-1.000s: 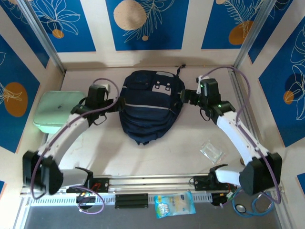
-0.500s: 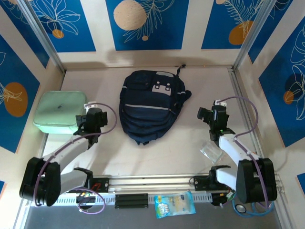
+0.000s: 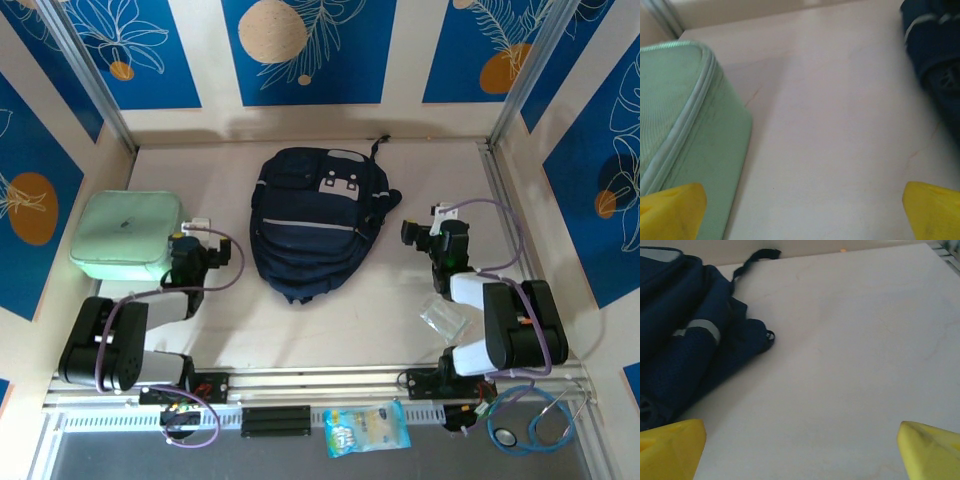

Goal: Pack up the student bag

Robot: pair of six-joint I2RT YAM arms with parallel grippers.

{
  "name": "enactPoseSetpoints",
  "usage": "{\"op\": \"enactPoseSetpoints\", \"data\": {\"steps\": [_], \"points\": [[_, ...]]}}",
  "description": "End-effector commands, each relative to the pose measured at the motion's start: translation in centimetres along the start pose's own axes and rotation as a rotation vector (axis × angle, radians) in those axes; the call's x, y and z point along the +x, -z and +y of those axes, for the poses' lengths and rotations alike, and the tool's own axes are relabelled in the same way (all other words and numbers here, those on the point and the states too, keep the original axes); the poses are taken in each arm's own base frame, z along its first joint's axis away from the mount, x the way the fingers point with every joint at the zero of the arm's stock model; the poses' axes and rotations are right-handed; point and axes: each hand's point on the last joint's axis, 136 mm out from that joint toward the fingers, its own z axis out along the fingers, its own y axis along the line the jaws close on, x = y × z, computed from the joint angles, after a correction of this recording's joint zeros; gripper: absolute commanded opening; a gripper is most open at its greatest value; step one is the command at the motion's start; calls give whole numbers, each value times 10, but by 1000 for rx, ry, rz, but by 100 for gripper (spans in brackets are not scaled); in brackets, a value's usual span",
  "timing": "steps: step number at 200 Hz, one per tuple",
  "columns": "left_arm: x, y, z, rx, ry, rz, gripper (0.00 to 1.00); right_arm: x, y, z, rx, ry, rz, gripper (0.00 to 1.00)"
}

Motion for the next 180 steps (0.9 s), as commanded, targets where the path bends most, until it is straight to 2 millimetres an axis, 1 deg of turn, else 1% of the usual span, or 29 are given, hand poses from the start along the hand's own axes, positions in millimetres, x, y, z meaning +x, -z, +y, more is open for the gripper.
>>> {"op": "enactPoseSetpoints", "data": {"steps": [1,24,56,66,87,180], "points": [[-26,0,-10,120,23,-142,100,-9,-2,16,-84,53,-80,98],[-21,-7,-5,123,53,-143,100,-1,-8,14,-78,50,-73,98],[-8,-21,-9,142,52,-117,99,-1,-12,7,-52,17,-48,99],[-8,-23,-9,144,52,-107,99,-2,-12,3,-51,0,-47,99],[-6,-32,-11,147,40,-52,100,-2,-12,3,-54,-2,-43,99],[-7,-32,-16,174,25,-50,100,-2,-12,3,-54,-2,-43,99]]}}
